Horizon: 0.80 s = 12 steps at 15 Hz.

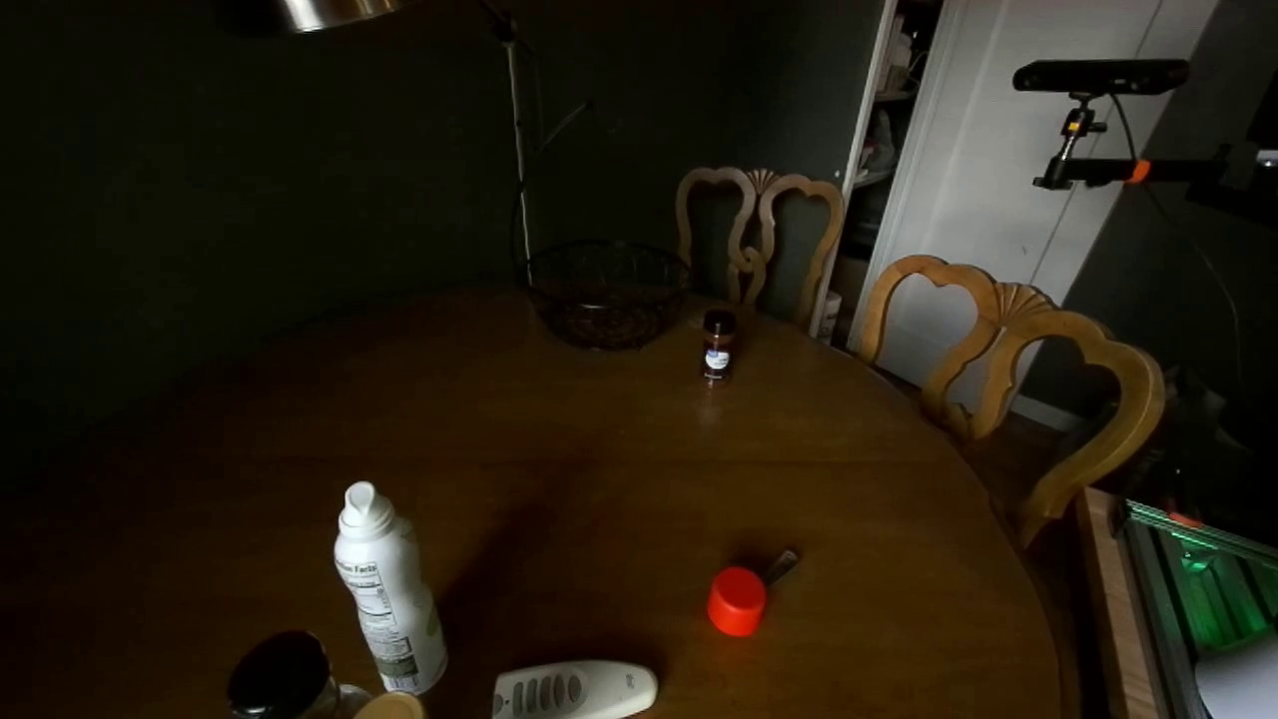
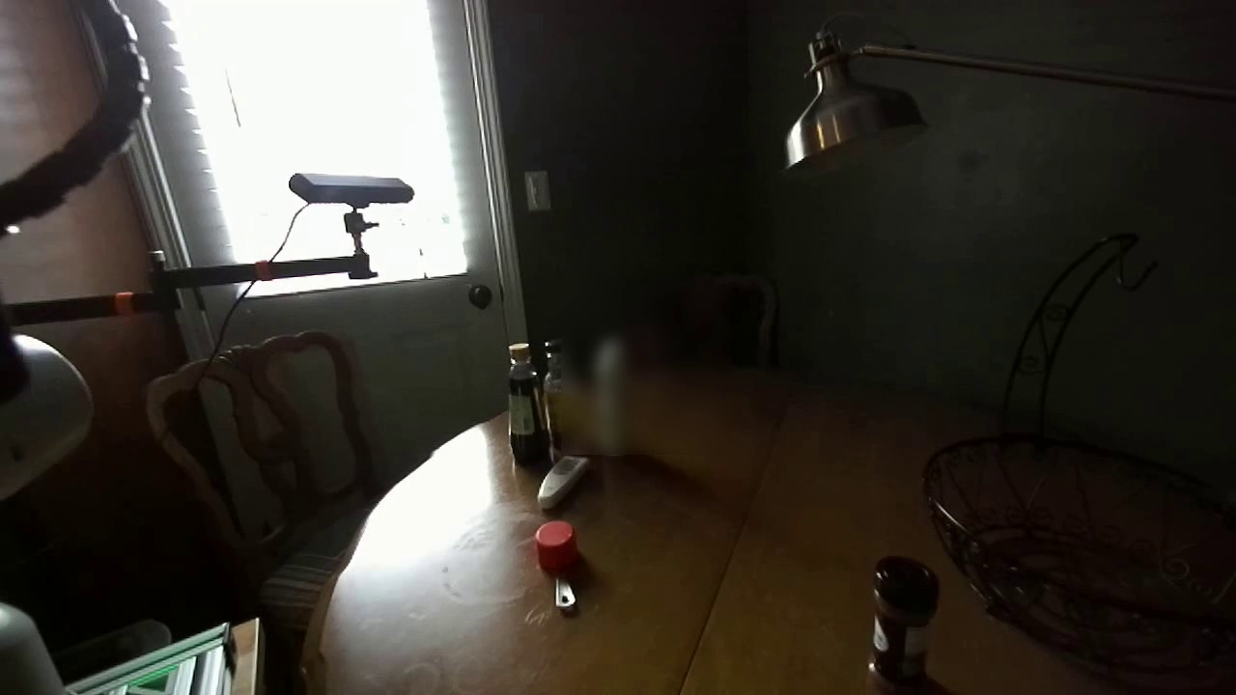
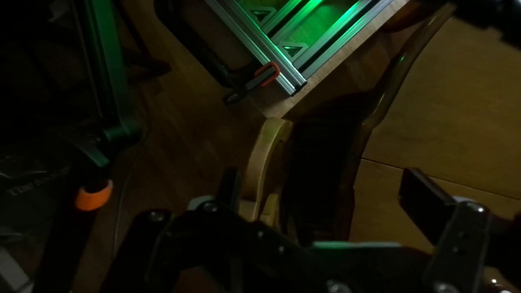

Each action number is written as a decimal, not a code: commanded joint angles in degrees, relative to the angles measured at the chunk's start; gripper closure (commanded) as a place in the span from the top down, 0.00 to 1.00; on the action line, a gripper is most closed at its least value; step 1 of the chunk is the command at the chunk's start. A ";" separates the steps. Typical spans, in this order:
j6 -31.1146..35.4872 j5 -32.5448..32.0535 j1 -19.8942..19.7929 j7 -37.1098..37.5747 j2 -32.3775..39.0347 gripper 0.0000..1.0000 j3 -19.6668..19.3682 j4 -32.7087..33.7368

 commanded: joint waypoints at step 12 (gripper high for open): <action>1.58 -5.80 -0.46 -0.20 6.79 1.00 -7.12 6.84</action>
